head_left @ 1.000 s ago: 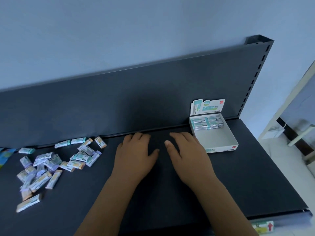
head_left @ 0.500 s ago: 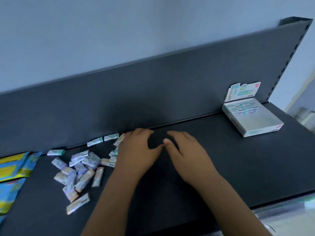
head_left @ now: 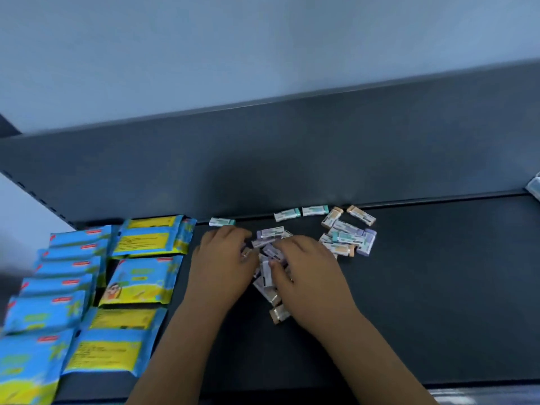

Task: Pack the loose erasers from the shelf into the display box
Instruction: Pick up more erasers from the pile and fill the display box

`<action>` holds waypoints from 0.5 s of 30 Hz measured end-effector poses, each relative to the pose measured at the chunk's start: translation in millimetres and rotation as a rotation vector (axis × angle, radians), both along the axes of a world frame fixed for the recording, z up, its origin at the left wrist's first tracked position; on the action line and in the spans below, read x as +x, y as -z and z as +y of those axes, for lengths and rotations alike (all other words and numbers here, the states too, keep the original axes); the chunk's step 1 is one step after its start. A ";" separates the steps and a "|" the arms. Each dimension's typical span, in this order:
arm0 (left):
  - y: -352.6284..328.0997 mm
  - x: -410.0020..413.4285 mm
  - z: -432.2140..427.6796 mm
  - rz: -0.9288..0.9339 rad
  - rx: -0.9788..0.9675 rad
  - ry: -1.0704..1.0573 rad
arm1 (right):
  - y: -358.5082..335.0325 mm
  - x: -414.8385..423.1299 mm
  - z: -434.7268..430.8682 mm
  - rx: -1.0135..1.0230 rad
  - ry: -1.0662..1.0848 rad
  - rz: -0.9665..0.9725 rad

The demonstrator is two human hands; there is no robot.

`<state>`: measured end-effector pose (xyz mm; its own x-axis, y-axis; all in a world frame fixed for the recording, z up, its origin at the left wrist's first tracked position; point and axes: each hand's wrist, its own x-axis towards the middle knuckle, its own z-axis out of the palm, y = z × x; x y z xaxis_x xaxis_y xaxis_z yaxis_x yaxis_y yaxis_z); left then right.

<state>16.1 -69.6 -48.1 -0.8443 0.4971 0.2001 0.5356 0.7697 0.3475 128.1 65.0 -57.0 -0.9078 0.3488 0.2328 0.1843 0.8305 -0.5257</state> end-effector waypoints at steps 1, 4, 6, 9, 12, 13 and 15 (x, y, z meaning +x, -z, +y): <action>3.5 -6.5 -6.7 0.003 0.022 -0.003 | 1.8 -2.9 -4.4 0.024 -0.006 -0.007; 12.6 -21.1 -19.5 -0.025 0.063 0.013 | 6.4 -8.1 -15.1 0.065 -0.007 -0.022; 16.9 -27.8 -24.6 -0.047 0.103 0.031 | 7.6 -9.3 -20.8 0.070 0.000 -0.020; 24.0 -39.6 -29.3 -0.019 0.101 0.066 | 7.8 -11.0 -24.0 0.077 0.004 -0.015; 27.7 -44.5 -30.1 0.004 0.050 0.084 | 7.9 -11.6 -25.5 0.076 0.028 -0.015; 26.7 -43.7 -30.3 0.013 0.038 0.071 | 8.4 -11.1 -26.7 0.076 0.039 -0.011; 22.7 -40.8 -30.6 0.049 -0.001 0.023 | 9.4 -9.8 -30.2 0.070 0.056 0.004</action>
